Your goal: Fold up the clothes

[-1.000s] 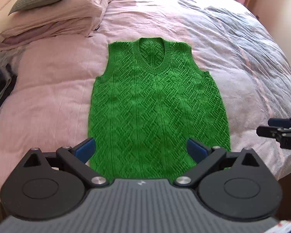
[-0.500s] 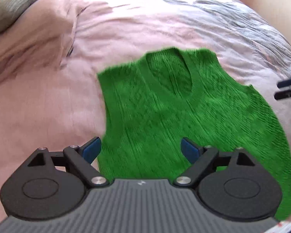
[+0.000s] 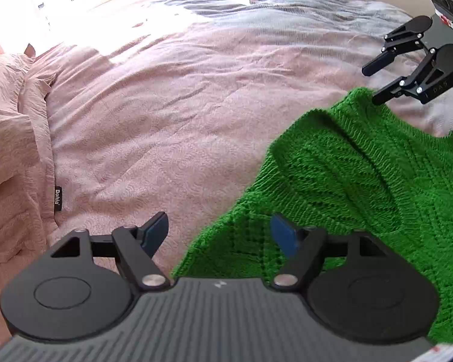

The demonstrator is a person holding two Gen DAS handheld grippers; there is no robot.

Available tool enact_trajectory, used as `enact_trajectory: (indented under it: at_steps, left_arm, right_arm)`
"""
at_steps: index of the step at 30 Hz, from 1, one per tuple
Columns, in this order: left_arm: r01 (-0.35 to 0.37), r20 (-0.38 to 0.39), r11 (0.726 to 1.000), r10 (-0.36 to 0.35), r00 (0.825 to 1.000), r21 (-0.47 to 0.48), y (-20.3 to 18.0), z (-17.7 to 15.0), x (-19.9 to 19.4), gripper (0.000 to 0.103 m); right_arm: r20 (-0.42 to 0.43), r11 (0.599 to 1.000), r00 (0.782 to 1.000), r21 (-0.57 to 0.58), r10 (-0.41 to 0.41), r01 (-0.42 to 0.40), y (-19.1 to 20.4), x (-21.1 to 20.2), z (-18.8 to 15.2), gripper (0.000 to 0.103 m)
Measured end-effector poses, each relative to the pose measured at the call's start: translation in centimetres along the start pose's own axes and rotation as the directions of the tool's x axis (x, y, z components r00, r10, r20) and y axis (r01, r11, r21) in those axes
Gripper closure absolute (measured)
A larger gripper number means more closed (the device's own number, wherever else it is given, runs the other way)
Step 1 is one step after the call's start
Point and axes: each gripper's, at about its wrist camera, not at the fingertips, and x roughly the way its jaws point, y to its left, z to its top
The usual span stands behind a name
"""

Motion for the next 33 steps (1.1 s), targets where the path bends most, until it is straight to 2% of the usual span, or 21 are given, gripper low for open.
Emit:
enact_trajectory:
  at_steps: [1,3,4,5,6,7,8,11,16,20,22,24,26,27,29,31,33]
  left_arm:
    - [0.009,-0.014,1.000,-0.009,1.000,0.000,0.4,0.0,0.6,0.039]
    - [0.029,-0.047,1.000,-0.030,0.998,-0.009,1.0,-0.2,1.6,0.041]
    - [0.038,-0.058,0.999,-0.039,0.998,-0.014,1.2,-0.4,2.0,0.046]
    - [0.045,-0.066,0.999,-0.046,0.997,-0.015,1.2,-0.6,2.2,0.059]
    - [0.051,-0.065,0.999,-0.052,0.997,-0.015,1.0,-0.8,2.3,0.066]
    - [0.052,-0.058,0.999,-0.053,0.997,-0.015,0.8,-1.0,2.1,0.082]
    - [0.038,-0.045,0.999,-0.038,0.998,-0.008,0.3,-1.2,1.7,0.092]
    - [-0.021,0.005,0.999,0.021,1.000,0.029,-1.0,-1.7,-0.5,0.096]
    - [-0.044,0.146,0.994,0.059,0.987,-0.104,-3.2,-3.8,-9.4,0.097]
    - [-0.046,0.202,0.984,0.081,0.976,-0.174,-9.1,-7.0,-17.9,0.097]
    - [-0.040,0.194,0.977,0.082,0.978,-0.212,-13.0,-9.3,-21.2,0.097]
    - [-0.031,0.148,0.957,0.076,0.986,-0.289,-16.7,-12.0,-23.3,0.097]
    - [-0.030,0.076,0.935,0.061,0.995,-0.354,-20.1,-15.1,-24.0,0.095]
    - [-0.042,0.033,0.913,0.061,0.998,-0.405,-21.6,-16.5,-24.0,0.094]
    - [-0.063,-0.055,0.849,0.040,0.998,-0.525,-24.3,-19.5,-23.8,0.090]
    - [-0.103,-0.092,0.781,0.059,0.994,-0.616,-26.2,-21.4,-24.0,0.088]
    - [-0.128,-0.108,0.716,0.074,0.991,-0.686,-27.1,-22.4,-24.3,0.075]
  right_arm:
    - [-0.011,1.000,1.000,0.003,0.011,-0.011,-0.3,0.6,0.1,0.051]
    - [-0.041,1.000,0.999,0.018,0.026,-0.025,-0.7,1.7,0.1,0.051]
    - [-0.050,0.999,0.998,0.030,0.029,-0.027,-0.7,2.1,0.1,0.062]
    - [-0.053,0.998,0.997,0.039,0.050,-0.048,-0.8,2.3,-0.1,0.091]
    - [-0.053,0.998,0.997,0.042,0.052,-0.050,-0.7,2.2,-0.2,0.092]
    - [-0.032,0.999,0.999,0.032,0.033,-0.032,-0.4,1.7,-0.3,0.094]
    - [-0.008,0.999,1.000,0.018,0.028,-0.028,-0.1,1.0,-0.4,0.096]
    - [0.081,1.000,0.997,-0.005,-0.007,0.008,1.0,-2.5,-1.1,0.097]
    - [0.246,0.997,0.968,-0.053,-0.042,0.056,5.3,-12.0,-4.0,0.097]
    - [0.289,0.990,0.956,-0.114,-0.044,0.080,10.7,-19.3,-8.8,0.097]
    - [0.258,0.989,0.966,-0.139,-0.016,0.053,14.0,-22.2,-11.9,0.097]
    - [0.198,0.982,0.980,-0.182,-0.009,0.046,17.1,-23.9,-15.2,0.097]
    - [0.087,0.974,0.996,-0.224,-0.010,0.030,20.3,-24.4,-19.0,0.093]
    - [0.014,0.975,1.000,-0.219,-0.026,0.029,21.7,-24.1,-20.8,0.093]
    - [-0.084,0.987,0.994,-0.147,-0.074,0.061,23.1,-23.7,-23.4,0.091]
    - [-0.138,0.998,0.989,-0.025,-0.062,0.059,23.6,-23.6,-25.2,0.088]
    - [-0.140,0.988,0.990,0.148,-0.028,0.049,22.9,-23.7,-26.0,0.078]
